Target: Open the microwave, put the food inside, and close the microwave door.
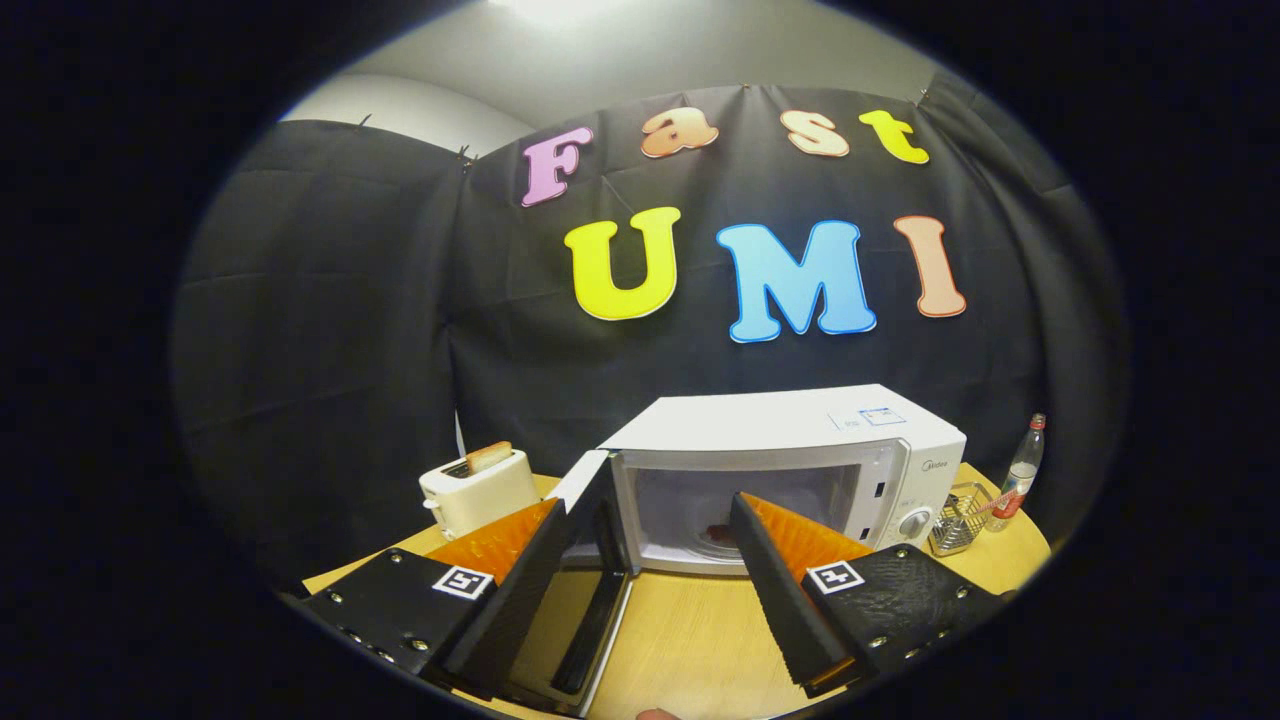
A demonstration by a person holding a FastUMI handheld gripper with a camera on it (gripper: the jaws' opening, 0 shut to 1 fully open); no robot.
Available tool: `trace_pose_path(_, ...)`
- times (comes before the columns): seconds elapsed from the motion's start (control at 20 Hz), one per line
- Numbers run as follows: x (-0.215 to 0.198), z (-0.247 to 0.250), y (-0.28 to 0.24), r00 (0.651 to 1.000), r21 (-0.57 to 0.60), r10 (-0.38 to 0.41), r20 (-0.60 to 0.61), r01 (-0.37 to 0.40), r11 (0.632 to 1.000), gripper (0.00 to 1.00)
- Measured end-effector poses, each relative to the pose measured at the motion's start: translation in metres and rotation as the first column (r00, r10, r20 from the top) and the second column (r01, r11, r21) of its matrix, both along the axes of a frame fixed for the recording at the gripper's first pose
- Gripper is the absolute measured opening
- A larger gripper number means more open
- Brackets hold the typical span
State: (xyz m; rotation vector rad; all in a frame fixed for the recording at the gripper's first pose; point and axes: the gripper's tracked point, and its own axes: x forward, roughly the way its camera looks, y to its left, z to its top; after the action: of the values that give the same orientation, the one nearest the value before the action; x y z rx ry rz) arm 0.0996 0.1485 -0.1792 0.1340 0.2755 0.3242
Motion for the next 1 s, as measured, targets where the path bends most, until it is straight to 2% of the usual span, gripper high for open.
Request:
trace_pose_path(0.35, -0.073, 0.017, 0.055, 0.995, 0.030, 0.100, 0.017, -0.100, 0.994, 0.99)
trace_pose_path(0.55, -0.109, 0.017, 0.091, 0.983, 0.046, 0.182, 0.016, -0.183, 0.982, 0.98)
trace_pose_path(0.6, -0.115, 0.016, 0.098, 0.979, 0.044, 0.201, 0.021, -0.202, 0.978, 0.95)
trace_pose_path(0.8, -0.140, -0.011, 0.119, 0.967, 0.001, 0.255, -0.020, -0.255, 0.967, 0.25)
trace_pose_path(0.85, -0.146, -0.020, 0.124, 0.960, -0.016, 0.278, -0.041, -0.279, 0.960, 0.24)
trace_pose_path(0.9, -0.148, -0.026, 0.122, 0.961, -0.032, 0.273, -0.041, -0.274, 0.961, 0.14)
trace_pose_path(0.95, -0.156, -0.028, 0.124, 0.952, -0.027, 0.302, -0.051, -0.304, 0.952, 0.04)
trace_pose_path(1.0, -0.161, -0.034, 0.131, 0.942, -0.020, 0.328, -0.070, -0.330, 0.944, 0.05)
